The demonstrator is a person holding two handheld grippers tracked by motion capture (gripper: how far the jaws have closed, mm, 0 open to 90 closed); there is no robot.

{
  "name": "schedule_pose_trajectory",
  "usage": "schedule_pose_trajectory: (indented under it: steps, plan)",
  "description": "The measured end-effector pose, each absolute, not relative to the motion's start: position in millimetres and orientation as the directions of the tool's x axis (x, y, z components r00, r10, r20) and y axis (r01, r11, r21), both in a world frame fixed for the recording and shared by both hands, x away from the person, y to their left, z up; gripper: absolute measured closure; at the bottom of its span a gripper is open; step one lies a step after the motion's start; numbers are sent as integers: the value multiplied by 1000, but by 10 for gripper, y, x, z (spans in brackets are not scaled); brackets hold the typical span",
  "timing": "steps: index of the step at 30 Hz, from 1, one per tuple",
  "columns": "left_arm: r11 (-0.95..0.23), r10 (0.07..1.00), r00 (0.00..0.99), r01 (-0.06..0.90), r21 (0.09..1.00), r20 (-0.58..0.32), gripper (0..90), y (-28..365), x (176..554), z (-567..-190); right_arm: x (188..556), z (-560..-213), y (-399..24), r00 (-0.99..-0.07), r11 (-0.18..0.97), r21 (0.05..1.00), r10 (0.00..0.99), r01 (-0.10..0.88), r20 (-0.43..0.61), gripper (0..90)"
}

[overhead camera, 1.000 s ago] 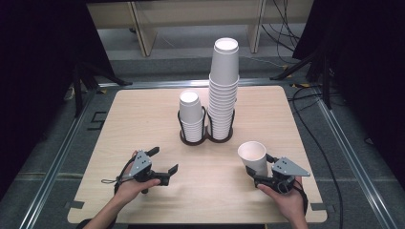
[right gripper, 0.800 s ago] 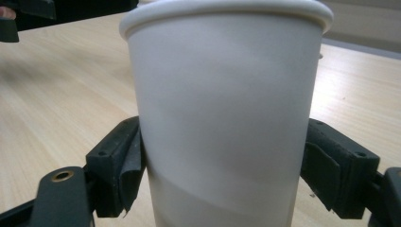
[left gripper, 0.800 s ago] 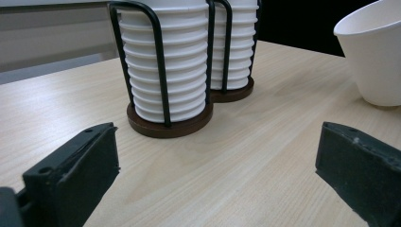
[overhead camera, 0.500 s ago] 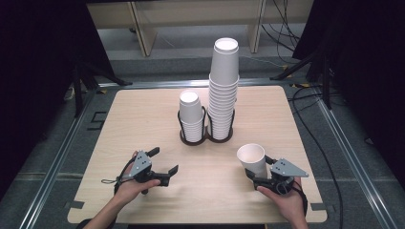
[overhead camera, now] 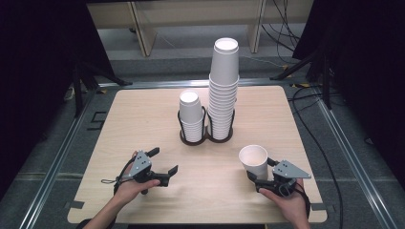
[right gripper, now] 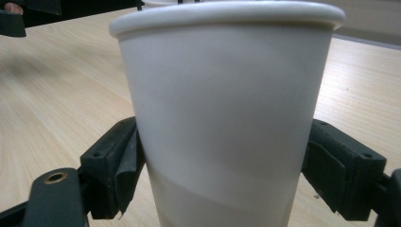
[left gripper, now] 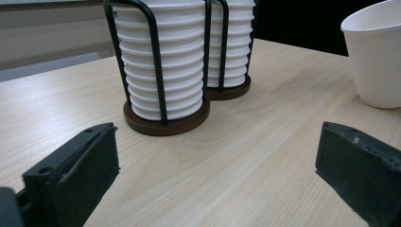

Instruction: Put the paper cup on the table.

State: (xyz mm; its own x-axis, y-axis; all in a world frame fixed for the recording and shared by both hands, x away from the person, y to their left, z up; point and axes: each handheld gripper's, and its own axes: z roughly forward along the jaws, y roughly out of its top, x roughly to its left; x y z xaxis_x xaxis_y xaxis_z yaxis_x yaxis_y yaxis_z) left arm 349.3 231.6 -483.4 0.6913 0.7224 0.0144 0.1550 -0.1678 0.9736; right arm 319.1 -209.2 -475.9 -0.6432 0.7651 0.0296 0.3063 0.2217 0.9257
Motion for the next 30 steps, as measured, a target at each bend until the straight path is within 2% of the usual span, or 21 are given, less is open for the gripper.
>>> schedule_pose_trajectory:
  steps: [1,3,5,6,7,10,17,18,19,20,21,25,28,29,30]
  plan:
    - [-167,723,691,155,974,14,0,2317,3493,-4834,3176,-4756,-2095,-636,213,921,770,325,46,186]
    - [-164,724,689,153,974,14,0,2318,3493,-4834,3196,-4757,-2120,-647,233,928,763,292,12,183]
    - [-161,722,691,147,976,15,0,2324,3500,-4836,3176,-4754,-2120,-646,216,921,762,323,48,180]
    - [-163,724,690,154,975,13,0,2326,3494,-4834,3182,-4754,-2133,-643,228,930,765,290,13,176]
    - [-165,724,689,156,974,12,0,2328,3494,-4836,3163,-4749,-2134,-644,226,921,765,318,34,172]
    - [-149,719,695,155,977,-1,0,2314,3502,-4863,3157,-4767,-2155,-652,236,919,757,316,29,155]
    - [-178,720,694,160,971,18,0,2317,3484,-4855,3108,-4753,-2181,-657,225,914,751,337,58,63]
    - [-152,717,697,153,976,2,0,2304,3489,-4868,3116,-4747,-2195,-659,242,921,752,304,20,57]
    - [-151,715,699,154,976,0,0,2307,3490,-4866,3096,-4742,-2184,-662,216,918,747,332,64,50]
    - [-160,719,695,158,974,6,0,2313,3485,-4860,3102,-4728,-2208,-668,252,919,744,304,17,47]
    - [-151,719,695,153,977,2,0,2311,3491,-4866,3098,-4723,-2209,-670,252,920,742,302,17,37]
    - [-157,721,693,158,975,4,0,2326,3491,-4865,3053,-4714,-2250,-654,241,913,755,328,36,26]
    - [-163,722,692,152,975,13,0,2334,3496,-4867,3039,-4711,-2279,-656,240,920,754,309,24,24]
    - [-165,722,692,152,975,14,0,2336,3497,-4868,3011,-4703,-2288,-657,237,912,752,334,45,24]
    - [-162,722,692,155,975,10,0,2338,3497,-4871,3009,-4708,-2298,-650,235,922,760,307,23,25]
